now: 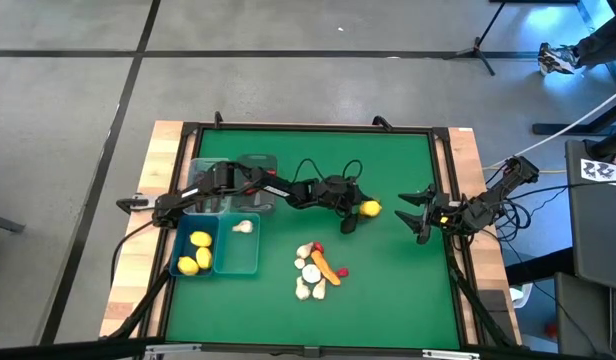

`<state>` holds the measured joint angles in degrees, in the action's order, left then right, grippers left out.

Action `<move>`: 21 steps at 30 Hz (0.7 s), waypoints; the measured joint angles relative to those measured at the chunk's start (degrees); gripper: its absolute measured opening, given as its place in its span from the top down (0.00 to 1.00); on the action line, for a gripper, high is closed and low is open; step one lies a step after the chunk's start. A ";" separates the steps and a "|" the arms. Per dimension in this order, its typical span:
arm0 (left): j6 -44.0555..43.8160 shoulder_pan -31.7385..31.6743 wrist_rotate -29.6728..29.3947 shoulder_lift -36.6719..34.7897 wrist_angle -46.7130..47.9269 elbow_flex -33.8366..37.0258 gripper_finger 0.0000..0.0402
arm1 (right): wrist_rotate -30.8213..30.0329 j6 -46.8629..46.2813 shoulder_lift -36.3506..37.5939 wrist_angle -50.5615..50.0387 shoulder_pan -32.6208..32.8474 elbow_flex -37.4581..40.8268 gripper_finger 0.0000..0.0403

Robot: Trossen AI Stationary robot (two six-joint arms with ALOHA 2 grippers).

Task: Sort produce into baskets
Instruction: Put the yellow lemon into the blue bin

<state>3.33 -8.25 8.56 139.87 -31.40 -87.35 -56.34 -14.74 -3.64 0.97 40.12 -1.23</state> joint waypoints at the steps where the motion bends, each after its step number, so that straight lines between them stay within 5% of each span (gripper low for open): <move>1: -0.01 0.00 0.39 0.00 -0.01 0.00 0.32 | 0.00 0.00 0.00 0.00 -0.01 0.00 0.30; 11: -0.94 0.02 0.94 0.00 0.95 0.00 0.48 | 0.00 0.00 0.00 0.00 0.00 0.00 0.30; 21: -8.02 0.47 0.56 -0.07 0.95 0.00 0.49 | 0.00 0.00 0.00 0.00 -0.02 0.00 0.30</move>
<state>-4.70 -7.78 9.12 139.81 -30.46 -87.35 -56.34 -14.74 -3.64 0.97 40.10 -1.23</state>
